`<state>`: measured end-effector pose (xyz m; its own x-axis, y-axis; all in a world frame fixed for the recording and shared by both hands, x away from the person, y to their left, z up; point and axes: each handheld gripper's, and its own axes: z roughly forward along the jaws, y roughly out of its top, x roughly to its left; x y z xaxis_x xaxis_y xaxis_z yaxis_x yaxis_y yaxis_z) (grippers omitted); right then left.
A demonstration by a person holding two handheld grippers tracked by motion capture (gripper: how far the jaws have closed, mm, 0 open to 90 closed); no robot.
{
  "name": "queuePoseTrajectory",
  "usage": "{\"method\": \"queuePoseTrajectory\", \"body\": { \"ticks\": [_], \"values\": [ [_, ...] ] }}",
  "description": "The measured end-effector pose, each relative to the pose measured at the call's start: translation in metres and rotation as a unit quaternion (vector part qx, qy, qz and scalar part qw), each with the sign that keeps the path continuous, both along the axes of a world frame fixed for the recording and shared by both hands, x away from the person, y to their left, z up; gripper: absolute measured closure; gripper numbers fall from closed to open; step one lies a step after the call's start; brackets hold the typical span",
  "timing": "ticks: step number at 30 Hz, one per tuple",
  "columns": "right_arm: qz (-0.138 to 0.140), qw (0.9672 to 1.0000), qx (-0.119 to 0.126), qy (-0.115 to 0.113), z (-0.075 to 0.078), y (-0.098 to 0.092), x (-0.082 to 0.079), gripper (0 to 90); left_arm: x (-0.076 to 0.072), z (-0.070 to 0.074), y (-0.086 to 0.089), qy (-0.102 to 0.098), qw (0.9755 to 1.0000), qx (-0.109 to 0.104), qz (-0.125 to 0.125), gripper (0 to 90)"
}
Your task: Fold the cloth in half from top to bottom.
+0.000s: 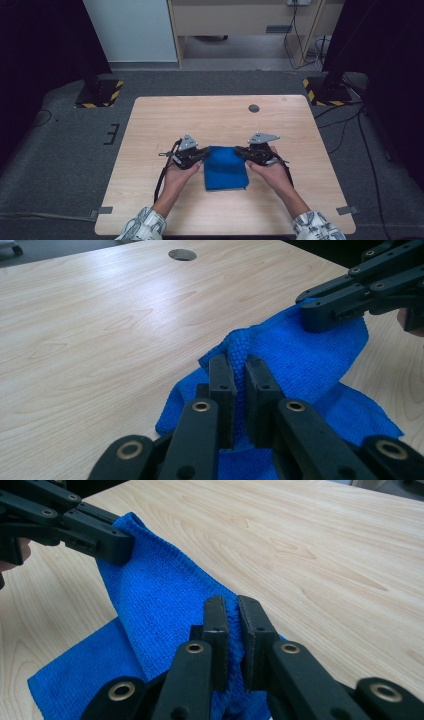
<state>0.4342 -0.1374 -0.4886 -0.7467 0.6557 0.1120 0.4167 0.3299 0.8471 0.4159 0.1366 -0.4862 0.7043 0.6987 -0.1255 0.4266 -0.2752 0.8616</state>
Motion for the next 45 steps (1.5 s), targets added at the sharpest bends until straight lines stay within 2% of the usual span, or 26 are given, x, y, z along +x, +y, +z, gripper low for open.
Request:
{"method": "queuePoseTrajectory", "body": {
  "ticks": [6,15,21,26,30,38,42,45],
  "values": [
    [0.004,1.0,-0.004,0.004,-0.004,-0.001,-0.006,83.7,-0.004,-0.003,-0.001,0.001,1.0,-0.001,-0.003,78.8],
    [0.013,0.9999,-0.007,0.008,-0.009,0.0,-0.012,83.8,-0.009,-0.003,0.0,0.008,0.9999,-0.01,0.0,63.7],
    [0.019,0.9998,-0.007,0.008,-0.009,0.001,-0.016,83.8,-0.011,0.001,0.004,0.006,0.9997,-0.024,0.006,57.1],
    [0.025,0.9996,-0.005,0.009,-0.01,0.002,-0.021,83.8,-0.011,0.007,0.007,0.003,0.9991,-0.041,0.012,56.2],
    [0.027,0.9996,-0.006,0.009,-0.009,0.003,-0.022,83.7,-0.009,0.006,0.008,0.006,0.9988,-0.044,0.02,53.0],
    [0.035,0.9993,-0.009,0.004,-0.008,0.005,-0.026,82.2,-0.006,0.006,0.01,-0.003,0.9982,-0.039,0.044,41.4],
    [0.035,0.9994,-0.004,0.003,-0.007,0.004,-0.029,80.8,-0.004,0.003,0.011,0.0,0.998,-0.035,0.053,36.7],
    [0.037,0.9993,-0.005,0.001,-0.007,0.002,-0.033,79.7,-0.002,0.0,0.01,-0.003,0.9981,-0.02,0.058,34.7]
  ]
}}
